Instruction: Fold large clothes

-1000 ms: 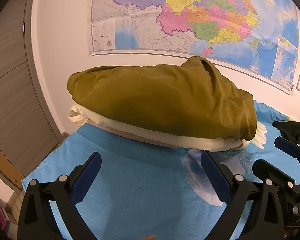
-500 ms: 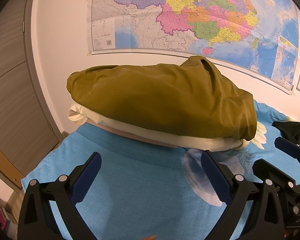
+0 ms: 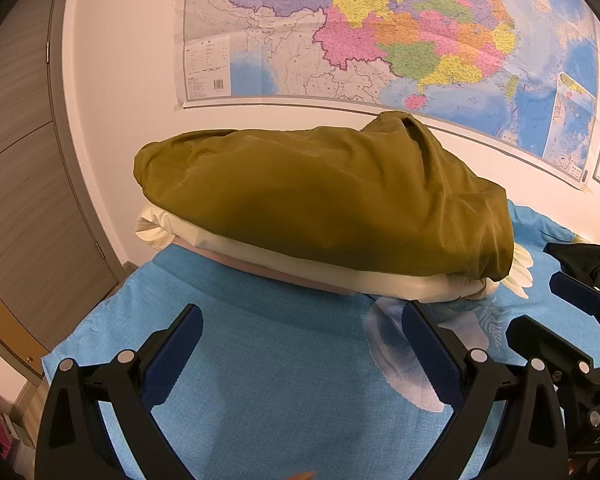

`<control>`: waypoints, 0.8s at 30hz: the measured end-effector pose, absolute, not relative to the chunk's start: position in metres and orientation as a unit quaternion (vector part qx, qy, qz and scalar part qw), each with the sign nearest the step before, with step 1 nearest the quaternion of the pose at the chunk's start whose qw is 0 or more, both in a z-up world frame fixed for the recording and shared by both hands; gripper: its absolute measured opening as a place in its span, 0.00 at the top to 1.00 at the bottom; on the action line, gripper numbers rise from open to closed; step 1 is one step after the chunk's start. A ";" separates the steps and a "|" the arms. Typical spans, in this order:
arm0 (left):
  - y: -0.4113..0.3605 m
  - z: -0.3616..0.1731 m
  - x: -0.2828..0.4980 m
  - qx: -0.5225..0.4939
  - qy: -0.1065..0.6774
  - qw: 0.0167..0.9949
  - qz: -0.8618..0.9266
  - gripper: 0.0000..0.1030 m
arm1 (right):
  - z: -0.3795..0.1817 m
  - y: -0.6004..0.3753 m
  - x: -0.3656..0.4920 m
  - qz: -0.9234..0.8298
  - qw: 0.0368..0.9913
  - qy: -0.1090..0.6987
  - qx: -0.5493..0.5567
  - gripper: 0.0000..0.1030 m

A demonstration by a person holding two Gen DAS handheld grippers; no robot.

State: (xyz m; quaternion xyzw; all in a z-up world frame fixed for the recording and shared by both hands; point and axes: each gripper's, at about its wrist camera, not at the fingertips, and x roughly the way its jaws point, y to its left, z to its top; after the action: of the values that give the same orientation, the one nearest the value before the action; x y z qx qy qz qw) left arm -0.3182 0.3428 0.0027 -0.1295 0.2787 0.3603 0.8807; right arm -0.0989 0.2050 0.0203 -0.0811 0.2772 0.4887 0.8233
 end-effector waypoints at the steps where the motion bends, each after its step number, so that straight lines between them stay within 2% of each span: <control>1: 0.343 0.003 -0.318 -0.129 0.279 0.881 0.360 0.06 | 0.020 0.205 -0.099 0.489 0.823 0.277 -0.081 0.05; 24: 0.340 0.001 -0.315 -0.127 0.283 0.881 0.358 0.06 | 0.021 0.203 -0.100 0.485 0.825 0.279 -0.079 0.05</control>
State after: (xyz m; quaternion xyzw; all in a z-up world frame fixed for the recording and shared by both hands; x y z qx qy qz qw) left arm -0.3146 0.3398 0.0012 -0.1266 0.2826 0.3583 0.8808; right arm -0.0998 0.2032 0.0205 -0.0789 0.2787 0.4852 0.8250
